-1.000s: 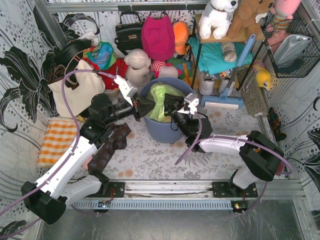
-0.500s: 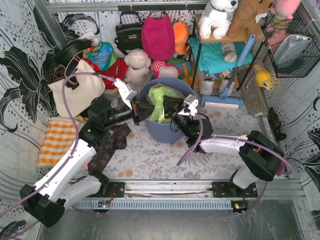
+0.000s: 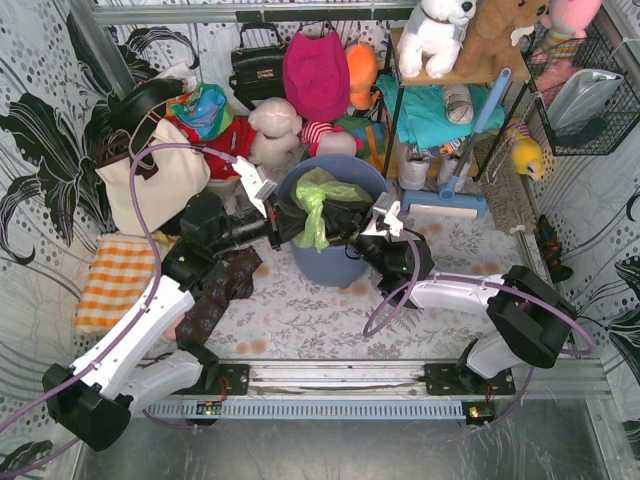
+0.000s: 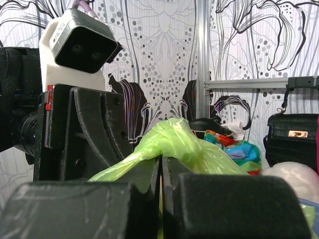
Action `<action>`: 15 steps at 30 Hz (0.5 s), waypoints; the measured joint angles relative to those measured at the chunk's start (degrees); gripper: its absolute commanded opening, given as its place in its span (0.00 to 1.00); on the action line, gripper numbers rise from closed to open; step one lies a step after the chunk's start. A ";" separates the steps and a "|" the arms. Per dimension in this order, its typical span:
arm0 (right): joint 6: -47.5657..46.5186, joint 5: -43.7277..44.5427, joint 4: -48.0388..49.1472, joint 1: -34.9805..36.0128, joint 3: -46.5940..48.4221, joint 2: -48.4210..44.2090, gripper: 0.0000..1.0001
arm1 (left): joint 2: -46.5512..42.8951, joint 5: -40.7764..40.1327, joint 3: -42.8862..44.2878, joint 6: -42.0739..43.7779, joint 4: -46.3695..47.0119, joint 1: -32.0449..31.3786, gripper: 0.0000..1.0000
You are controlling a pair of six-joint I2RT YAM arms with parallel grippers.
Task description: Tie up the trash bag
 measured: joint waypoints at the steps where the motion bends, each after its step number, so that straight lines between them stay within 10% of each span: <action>1: -0.02 0.04 0.00 0.00 0.02 0.00 0.00 | 0.11 0.13 0.00 -0.04 0.00 0.00 0.00; 15: -0.52 0.31 -0.02 0.00 2.14 1.53 0.00 | 3.78 7.80 0.00 -1.18 0.09 0.00 0.00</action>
